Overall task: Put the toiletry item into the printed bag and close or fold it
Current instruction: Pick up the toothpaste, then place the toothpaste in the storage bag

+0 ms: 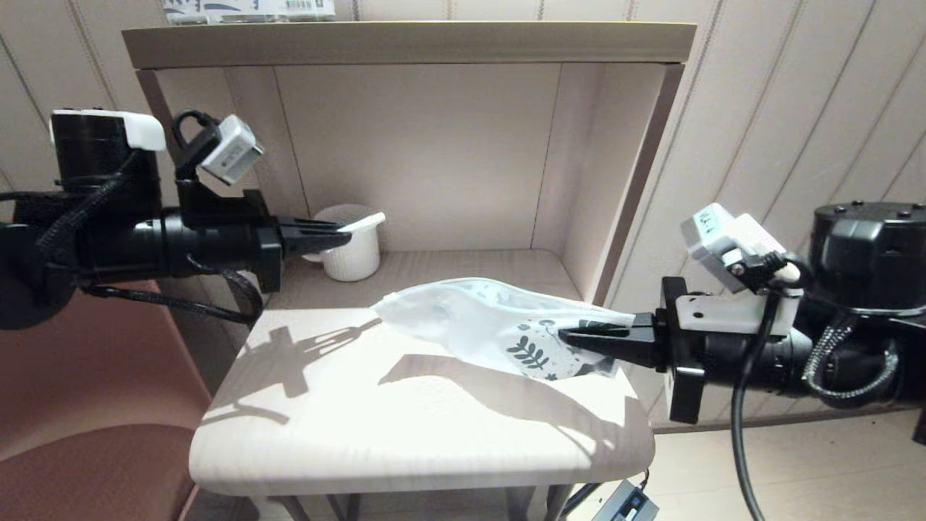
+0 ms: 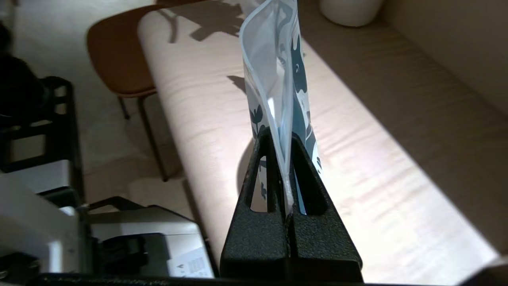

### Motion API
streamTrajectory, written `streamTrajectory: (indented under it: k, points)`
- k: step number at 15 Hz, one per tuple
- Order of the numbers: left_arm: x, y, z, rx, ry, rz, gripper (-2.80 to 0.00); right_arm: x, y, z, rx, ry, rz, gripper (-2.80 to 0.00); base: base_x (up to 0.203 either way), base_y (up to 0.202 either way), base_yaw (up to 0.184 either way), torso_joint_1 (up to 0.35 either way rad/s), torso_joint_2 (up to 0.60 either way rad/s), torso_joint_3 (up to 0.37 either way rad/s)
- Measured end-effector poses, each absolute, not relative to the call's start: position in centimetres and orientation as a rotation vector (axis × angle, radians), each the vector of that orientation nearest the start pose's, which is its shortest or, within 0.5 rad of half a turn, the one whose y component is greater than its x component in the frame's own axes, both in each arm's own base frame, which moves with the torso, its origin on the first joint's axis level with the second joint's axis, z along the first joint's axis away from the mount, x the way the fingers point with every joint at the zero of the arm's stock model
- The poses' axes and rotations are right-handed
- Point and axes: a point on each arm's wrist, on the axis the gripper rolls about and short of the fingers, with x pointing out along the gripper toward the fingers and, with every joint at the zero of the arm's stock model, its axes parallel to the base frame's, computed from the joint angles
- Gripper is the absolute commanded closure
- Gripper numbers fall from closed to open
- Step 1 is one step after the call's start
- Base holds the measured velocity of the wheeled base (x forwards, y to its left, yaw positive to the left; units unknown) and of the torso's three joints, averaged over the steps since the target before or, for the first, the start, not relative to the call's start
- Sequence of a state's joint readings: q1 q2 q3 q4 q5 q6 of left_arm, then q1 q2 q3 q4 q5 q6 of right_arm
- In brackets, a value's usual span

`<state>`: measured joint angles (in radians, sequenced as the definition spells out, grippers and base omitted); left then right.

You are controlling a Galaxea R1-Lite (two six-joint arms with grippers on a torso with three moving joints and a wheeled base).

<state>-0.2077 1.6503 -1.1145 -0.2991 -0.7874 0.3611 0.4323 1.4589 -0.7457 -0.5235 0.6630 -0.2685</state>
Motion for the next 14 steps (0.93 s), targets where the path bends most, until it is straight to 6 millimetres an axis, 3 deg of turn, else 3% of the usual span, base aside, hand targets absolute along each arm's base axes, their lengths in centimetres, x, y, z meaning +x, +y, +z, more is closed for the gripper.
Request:
streamTrajectory:
  k: [4, 8, 11, 14]
  points:
    - [28.2, -8.7, 27.6, 0.282, -0.019, -1.047, 0.0, 21.8, 11.6, 22.5, -0.305, -0.037, 0.986, 0.0, 0.0, 0.0, 0.0, 0.0, 0.0, 0.0]
    - [27.0, -12.5, 29.1, 0.307, -0.035, -1.177, 0.0, 21.5, 11.8, 22.4, -0.314, -0.041, 0.989, 0.0, 0.0, 0.0, 0.0, 0.0, 0.0, 0.0]
    - [27.1, -15.6, 29.3, 0.41, -0.025, -1.24, 0.0, 21.3, 12.2, 22.3, -0.314, -0.037, 1.01, 0.0, 0.0, 0.0, 0.0, 0.0, 0.0, 0.0]
    - [27.2, -17.1, 28.8, 0.524, 0.01, -1.302, 0.0, 21.2, 12.5, 22.2, -0.313, -0.035, 1.023, 0.0, 0.0, 0.0, 0.0, 0.0, 0.0, 0.0]
